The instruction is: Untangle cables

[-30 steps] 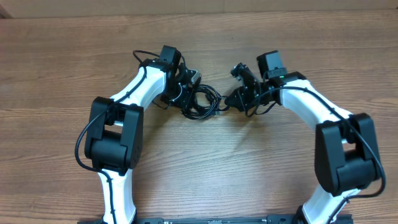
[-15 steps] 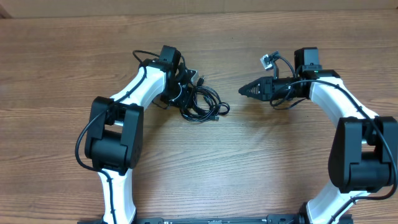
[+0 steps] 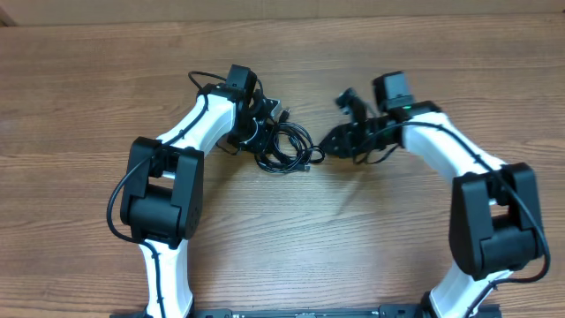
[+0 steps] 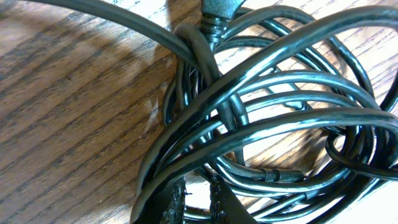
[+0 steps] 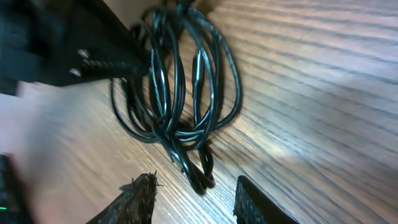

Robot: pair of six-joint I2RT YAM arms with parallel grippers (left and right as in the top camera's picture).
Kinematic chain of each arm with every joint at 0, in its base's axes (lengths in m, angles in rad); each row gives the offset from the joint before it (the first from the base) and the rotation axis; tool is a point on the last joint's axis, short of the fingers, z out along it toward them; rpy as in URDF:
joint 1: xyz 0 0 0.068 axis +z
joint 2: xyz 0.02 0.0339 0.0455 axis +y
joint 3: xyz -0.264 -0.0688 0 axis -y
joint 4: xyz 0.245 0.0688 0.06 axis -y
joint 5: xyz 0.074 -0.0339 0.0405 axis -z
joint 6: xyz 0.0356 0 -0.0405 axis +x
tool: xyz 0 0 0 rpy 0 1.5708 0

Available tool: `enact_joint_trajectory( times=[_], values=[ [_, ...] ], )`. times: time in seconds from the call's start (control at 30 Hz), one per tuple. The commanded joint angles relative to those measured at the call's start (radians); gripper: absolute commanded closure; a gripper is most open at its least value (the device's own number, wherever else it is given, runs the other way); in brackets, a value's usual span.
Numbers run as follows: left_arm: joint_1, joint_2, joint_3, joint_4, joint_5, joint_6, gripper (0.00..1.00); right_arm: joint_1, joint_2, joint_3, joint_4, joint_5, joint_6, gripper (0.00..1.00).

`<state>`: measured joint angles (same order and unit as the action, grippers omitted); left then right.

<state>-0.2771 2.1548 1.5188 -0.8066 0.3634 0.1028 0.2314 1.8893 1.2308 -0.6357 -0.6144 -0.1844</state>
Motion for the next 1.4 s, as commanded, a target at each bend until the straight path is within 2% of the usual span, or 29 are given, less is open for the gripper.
enact_joint_trajectory(
  times=[0.0,0.1,0.23,0.4,0.57,0.67,1.07,1.37],
  values=[
    [0.008,0.022,-0.005,0.000,-0.023,-0.014,0.83,0.038,-0.028,0.019,0.015,0.147,-0.006,0.60],
    [0.008,0.022,-0.005,0.000,-0.023,-0.014,0.83,0.051,-0.028,0.019,0.026,0.147,-0.006,0.61],
    [0.008,0.022,-0.005,-0.001,-0.023,-0.014,0.83,0.054,-0.026,0.014,0.039,0.154,-0.006,0.70],
    [0.008,0.022,-0.005,-0.001,-0.023,-0.014,0.83,0.055,-0.026,-0.019,0.084,0.150,-0.006,0.76],
    [0.008,0.022,-0.005,0.000,-0.023,-0.014,0.83,0.055,-0.025,-0.037,0.089,0.147,-0.007,0.76],
    [0.008,0.022,-0.005,0.000,-0.023,-0.014,0.83,0.055,-0.024,-0.041,0.087,0.070,-0.066,0.76],
    [0.008,0.022,-0.005,-0.001,-0.023,-0.014,0.83,0.055,-0.014,-0.041,0.119,0.098,-0.067,0.84],
    [0.008,0.022,-0.005,0.000,-0.023,-0.014,0.83,0.055,0.054,-0.041,0.128,0.148,-0.067,0.83]
  ],
)
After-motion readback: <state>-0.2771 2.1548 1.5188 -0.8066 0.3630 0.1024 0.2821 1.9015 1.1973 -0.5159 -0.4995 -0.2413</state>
